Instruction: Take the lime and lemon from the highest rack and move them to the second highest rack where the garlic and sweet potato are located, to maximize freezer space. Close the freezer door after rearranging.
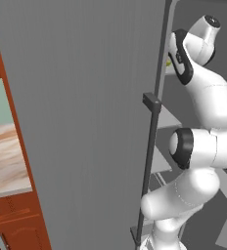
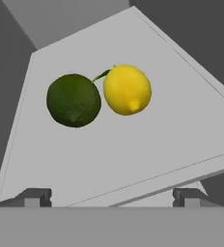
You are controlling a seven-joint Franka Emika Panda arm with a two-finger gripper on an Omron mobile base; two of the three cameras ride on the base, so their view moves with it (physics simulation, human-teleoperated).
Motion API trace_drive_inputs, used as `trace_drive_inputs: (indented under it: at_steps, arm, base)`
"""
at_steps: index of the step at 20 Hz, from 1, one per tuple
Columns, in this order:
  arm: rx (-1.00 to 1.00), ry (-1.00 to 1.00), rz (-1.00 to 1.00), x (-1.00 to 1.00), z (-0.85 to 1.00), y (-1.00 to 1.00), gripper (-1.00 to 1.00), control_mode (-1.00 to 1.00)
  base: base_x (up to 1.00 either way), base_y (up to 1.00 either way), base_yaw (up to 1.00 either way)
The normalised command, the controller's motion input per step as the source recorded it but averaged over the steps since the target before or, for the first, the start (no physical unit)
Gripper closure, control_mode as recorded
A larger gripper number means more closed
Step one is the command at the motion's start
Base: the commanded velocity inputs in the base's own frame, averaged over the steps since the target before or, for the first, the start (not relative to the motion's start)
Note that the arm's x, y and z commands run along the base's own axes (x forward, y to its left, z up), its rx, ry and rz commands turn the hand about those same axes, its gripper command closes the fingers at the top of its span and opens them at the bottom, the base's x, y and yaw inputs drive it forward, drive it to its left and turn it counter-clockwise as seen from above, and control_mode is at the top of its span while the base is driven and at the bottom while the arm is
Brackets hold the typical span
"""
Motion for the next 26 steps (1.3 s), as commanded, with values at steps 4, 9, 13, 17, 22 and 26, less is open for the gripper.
trace_drive_inputs:
  at_steps: [4,9,13,17,22,26]
  arm:
    - [0.00,0.00,0.00,0.42,0.00,-0.07,-1.00,-1.00]
    - [0.00,0.00,0.00,0.35,0.00,-0.19,-1.00,-1.00]
    - [0.00,0.00,0.00,0.31,0.00,-0.13,-1.00,-1.00]
    - [0.00,0.00,0.00,0.27,0.00,0.00,-1.00,-1.00]
    - [0.00,0.00,0.00,0.20,-0.05,0.00,-1.00,-1.00]
    - [0.00,0.00,0.00,0.21,-0.11,0.00,-1.00,-1.00]
  base:
    - [0.00,0.00,0.00]
    - [0.00,0.00,0.00]
    - [0.00,0.00,0.00]
    - [0.00,0.00,0.00]
    - [0.00,0.00,0.00]
    - [0.00,0.00,0.00]
